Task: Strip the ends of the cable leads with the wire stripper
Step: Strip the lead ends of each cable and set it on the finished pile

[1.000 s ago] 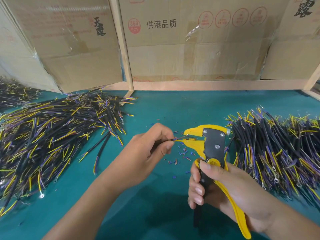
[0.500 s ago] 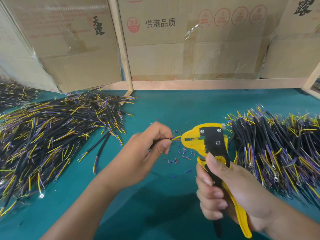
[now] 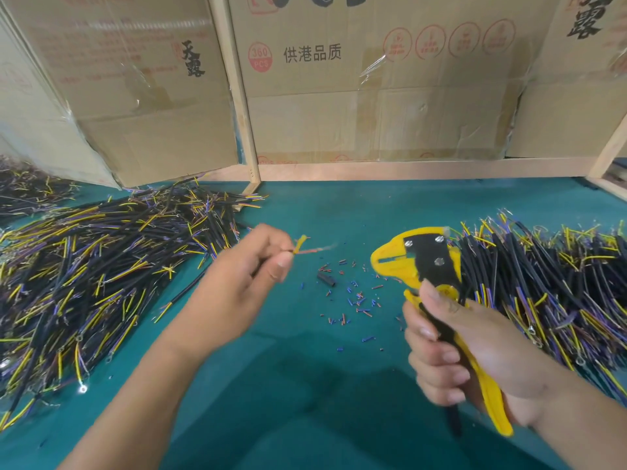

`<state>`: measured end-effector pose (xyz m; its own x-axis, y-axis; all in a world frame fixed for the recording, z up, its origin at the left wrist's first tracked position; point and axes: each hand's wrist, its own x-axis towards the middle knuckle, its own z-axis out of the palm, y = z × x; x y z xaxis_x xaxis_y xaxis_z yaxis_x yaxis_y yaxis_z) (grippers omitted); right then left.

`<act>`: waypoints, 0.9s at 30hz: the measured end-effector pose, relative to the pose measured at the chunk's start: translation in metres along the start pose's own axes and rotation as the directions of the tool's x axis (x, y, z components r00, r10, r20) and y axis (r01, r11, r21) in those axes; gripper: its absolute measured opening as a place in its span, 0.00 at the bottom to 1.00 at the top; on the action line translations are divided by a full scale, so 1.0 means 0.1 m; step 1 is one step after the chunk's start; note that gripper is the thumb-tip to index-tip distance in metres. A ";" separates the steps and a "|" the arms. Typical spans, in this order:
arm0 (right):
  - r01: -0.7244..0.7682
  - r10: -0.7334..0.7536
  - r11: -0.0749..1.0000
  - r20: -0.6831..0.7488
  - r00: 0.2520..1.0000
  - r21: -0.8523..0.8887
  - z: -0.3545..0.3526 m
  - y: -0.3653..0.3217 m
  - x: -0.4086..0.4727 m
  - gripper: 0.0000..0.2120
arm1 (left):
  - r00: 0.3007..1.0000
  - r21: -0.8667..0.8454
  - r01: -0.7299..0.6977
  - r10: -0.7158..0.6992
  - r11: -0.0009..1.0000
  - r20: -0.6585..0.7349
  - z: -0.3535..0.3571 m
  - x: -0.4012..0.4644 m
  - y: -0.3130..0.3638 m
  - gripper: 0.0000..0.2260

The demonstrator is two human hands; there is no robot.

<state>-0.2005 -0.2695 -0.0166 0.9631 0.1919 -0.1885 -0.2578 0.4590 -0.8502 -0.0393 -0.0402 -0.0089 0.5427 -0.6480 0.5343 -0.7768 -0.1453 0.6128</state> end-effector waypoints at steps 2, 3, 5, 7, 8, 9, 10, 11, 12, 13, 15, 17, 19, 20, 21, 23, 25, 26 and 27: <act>0.039 -0.038 0.999 -0.048 0.998 0.009 -0.03 -0.06 0.00 0.25 | 0.999 -0.021 0.026 -0.027 0.999 -0.046 -0.08 0.01 -0.03 0.04; 0.058 -0.057 0.998 -0.072 0.996 0.016 -0.03 -0.07 0.01 0.24 | 0.998 -0.015 0.025 -0.026 1.000 -0.050 -0.08 0.01 -0.03 0.03; 0.115 -0.111 0.993 -0.092 0.990 0.039 -0.02 -0.05 0.04 0.21 | 0.999 0.018 0.012 -0.011 1.000 -0.043 -0.01 0.00 0.00 0.03; 0.162 -0.156 0.985 -0.080 0.985 0.068 0.01 0.00 0.07 0.18 | 0.999 0.043 0.014 -0.012 0.999 -0.039 0.08 0.00 0.03 0.02; 0.175 -0.171 0.981 -0.064 0.983 0.079 0.03 0.02 0.07 0.17 | 0.999 0.044 0.018 -0.015 0.999 -0.048 0.11 0.00 0.05 0.02; 0.182 -0.179 0.979 -0.042 0.983 0.089 0.04 0.04 0.07 0.16 | 0.997 0.039 0.024 -0.022 0.999 -0.068 0.14 -0.01 0.06 0.02; 0.181 -0.180 0.979 -0.012 0.984 0.099 0.05 0.06 0.07 0.16 | 0.995 0.022 0.039 -0.037 0.999 -0.095 0.17 -0.01 0.08 0.03; 0.172 -0.176 0.979 0.023 0.984 0.108 0.06 0.09 0.07 0.16 | 0.990 -0.003 0.059 -0.059 0.998 -0.126 0.21 -0.01 0.11 0.03; 0.161 -0.168 0.981 0.058 0.984 0.110 0.08 0.12 0.07 0.17 | 0.985 -0.027 0.077 -0.080 0.997 -0.155 0.25 -0.01 0.13 0.04; 0.150 -0.160 0.983 0.087 0.983 0.107 0.09 0.15 0.08 0.17 | 0.980 -0.042 0.087 -0.093 0.995 -0.176 0.28 -0.01 0.15 0.05; 0.140 -0.152 0.985 0.119 0.981 0.105 0.13 0.21 0.10 0.18 | 0.976 -0.041 0.083 -0.089 0.996 -0.198 0.36 -0.01 0.18 0.06; 0.135 -0.145 0.987 0.122 0.982 0.086 0.15 0.25 0.12 0.19 | 0.974 -0.010 0.065 -0.065 0.998 -0.219 0.41 -0.01 0.22 0.07; 0.119 -0.124 0.991 0.105 0.987 0.055 0.17 0.28 0.13 0.20 | 0.967 0.018 0.065 -0.058 0.998 -0.249 0.45 -0.02 0.26 0.07; 0.107 -0.112 0.993 0.093 0.989 0.050 0.18 0.30 0.13 0.20 | 0.963 0.027 0.068 -0.058 0.997 -0.262 0.46 -0.02 0.28 0.07; 0.097 -0.100 0.994 0.077 0.992 0.050 0.19 0.31 0.13 0.21 | 0.961 0.026 0.070 -0.061 0.997 -0.271 0.48 -0.02 0.29 0.07; 0.087 -0.090 0.994 0.047 0.995 0.064 0.20 0.33 0.14 0.21 | 0.959 -0.012 0.069 -0.070 0.998 -0.276 0.50 -0.03 0.30 0.07; 0.093 -0.097 0.991 0.036 0.995 0.099 0.22 0.34 0.15 0.21 | 0.960 -0.039 0.059 -0.068 0.997 -0.272 0.52 -0.03 0.31 0.07; 0.098 -0.103 0.988 0.036 0.994 0.121 0.22 0.34 0.15 0.21 | 0.961 -0.052 0.059 -0.071 0.997 -0.267 0.54 -0.03 0.31 0.07; 0.103 -0.109 0.984 0.035 0.993 0.143 0.24 0.34 0.16 0.22 | 0.962 -0.071 0.062 -0.079 0.996 -0.262 0.55 -0.04 0.32 0.06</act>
<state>-0.1954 -0.2304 -0.0370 0.9822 0.1713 -0.0775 -0.1660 0.5958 -0.7858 -0.0837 -0.0836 -0.0238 0.6669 -0.4161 0.6181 -0.7168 -0.1317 0.6848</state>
